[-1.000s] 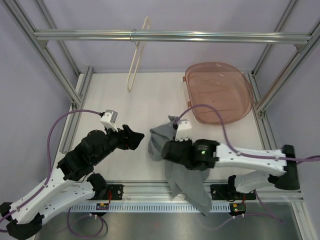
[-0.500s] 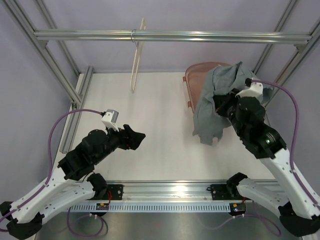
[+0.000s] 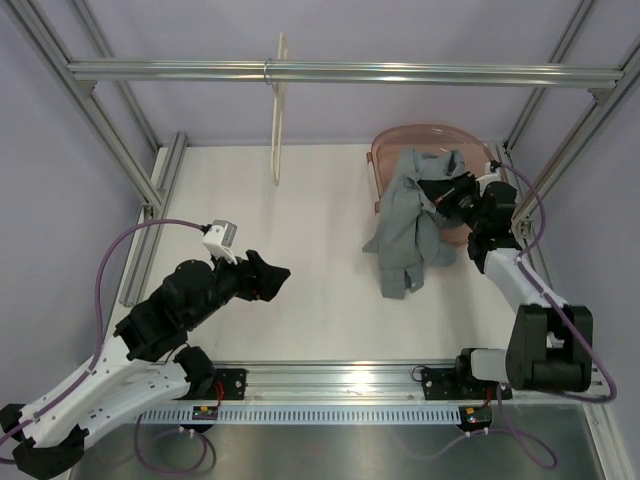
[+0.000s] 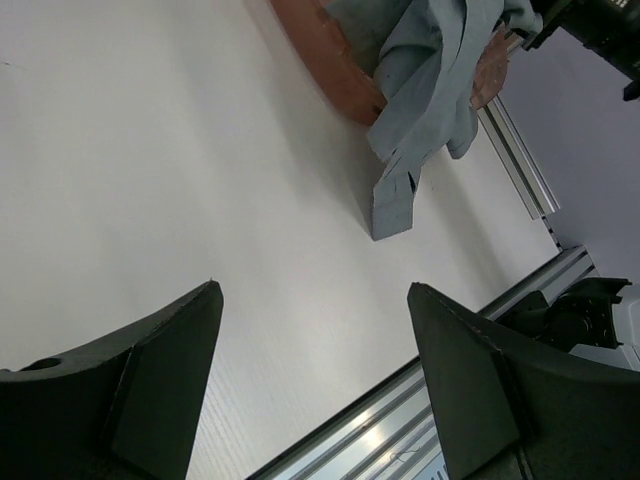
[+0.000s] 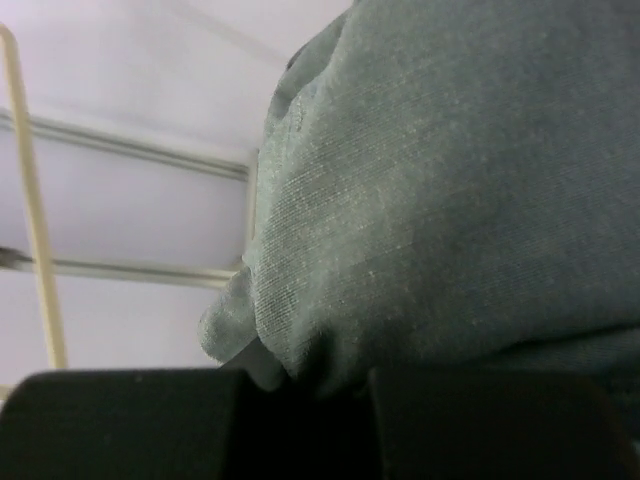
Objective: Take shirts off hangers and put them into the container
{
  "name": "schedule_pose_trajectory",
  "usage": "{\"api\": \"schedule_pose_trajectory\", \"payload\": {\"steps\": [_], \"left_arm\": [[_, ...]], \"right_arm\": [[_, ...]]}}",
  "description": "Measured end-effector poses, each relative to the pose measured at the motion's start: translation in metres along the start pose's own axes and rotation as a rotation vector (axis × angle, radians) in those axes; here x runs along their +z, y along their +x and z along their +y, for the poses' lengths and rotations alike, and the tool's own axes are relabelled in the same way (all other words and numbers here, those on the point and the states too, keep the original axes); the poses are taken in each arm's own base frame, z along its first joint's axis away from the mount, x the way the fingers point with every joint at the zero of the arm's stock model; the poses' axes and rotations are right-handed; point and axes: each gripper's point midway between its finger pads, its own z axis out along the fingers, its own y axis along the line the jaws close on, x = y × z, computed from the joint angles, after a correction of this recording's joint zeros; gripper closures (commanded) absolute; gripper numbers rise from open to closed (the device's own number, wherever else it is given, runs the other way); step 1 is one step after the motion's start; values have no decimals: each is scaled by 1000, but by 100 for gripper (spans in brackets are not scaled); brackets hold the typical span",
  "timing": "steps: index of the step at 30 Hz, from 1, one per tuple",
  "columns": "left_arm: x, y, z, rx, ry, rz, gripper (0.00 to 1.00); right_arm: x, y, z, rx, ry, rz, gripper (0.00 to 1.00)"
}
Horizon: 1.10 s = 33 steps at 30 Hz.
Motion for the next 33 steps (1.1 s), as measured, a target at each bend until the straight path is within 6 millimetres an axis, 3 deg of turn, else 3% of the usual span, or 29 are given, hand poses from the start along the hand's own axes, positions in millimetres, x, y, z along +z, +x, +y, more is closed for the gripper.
{"api": "schedule_pose_trajectory", "payload": {"steps": [5,10,12,19,29,33], "left_arm": [[0,0,0,0,1,2,21],[0,1,0,1,1,3,21],[0,1,0,1,1,3,21],[3,3,0,2,-3,11,21],[16,18,2,12,-15,70,21],[15,17,2,11,-10,64,21]], "right_arm": [[26,-50,-32,265,-194,-72,100],[54,-71,-89,534,-210,-49,100],[58,-74,-91,552,-225,-36,100],[47,-91,-31,275,-382,-14,100],[1,-123,71,-46,-549,-98,100],[-4,-130,86,-53,-584,-111,100]]}}
